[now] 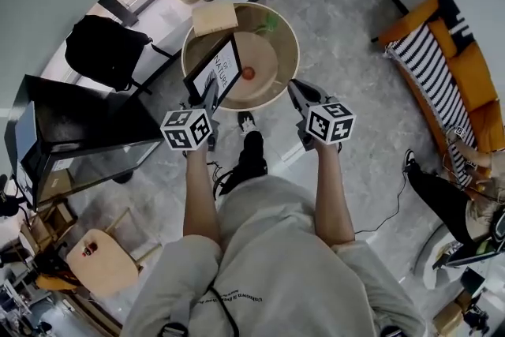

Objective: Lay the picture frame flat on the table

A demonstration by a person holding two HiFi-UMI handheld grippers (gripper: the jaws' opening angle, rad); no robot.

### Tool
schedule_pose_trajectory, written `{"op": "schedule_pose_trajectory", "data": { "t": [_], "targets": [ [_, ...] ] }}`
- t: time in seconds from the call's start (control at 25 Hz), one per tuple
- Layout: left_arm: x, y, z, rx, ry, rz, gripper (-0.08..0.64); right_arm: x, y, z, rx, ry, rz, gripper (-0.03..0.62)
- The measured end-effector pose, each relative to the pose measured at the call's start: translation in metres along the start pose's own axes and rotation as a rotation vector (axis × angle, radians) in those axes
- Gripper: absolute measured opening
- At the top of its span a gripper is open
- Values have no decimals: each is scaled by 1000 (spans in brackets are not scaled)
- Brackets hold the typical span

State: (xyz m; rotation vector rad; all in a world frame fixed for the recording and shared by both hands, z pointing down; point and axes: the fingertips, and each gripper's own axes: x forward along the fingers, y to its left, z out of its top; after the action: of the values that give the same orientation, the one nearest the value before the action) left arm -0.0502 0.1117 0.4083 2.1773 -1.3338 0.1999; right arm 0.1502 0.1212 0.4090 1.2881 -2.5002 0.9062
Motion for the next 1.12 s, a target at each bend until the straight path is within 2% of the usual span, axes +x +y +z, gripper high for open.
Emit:
{"op": "schedule_pose_trajectory", "data": {
  "t": [0.28,0.48,0.68,0.88,1.12],
  "targets": [
    [45,27,26,-74,-20,-29,28,42,-24,27,-26,69,-20,38],
    [69,52,34,-119,-3,-59,26,90,-35,56,-4,94,-41,38],
    [94,84,34,-158,20,-66,26,145,-29,90,-57,69,28,38],
    [108,110,44,-203,15,-41,26,193,-29,117,-18,58,90,38],
    [125,154,54,-257,4,-5,26,256,-20,126,-76,133,166,38]
  ]
}}
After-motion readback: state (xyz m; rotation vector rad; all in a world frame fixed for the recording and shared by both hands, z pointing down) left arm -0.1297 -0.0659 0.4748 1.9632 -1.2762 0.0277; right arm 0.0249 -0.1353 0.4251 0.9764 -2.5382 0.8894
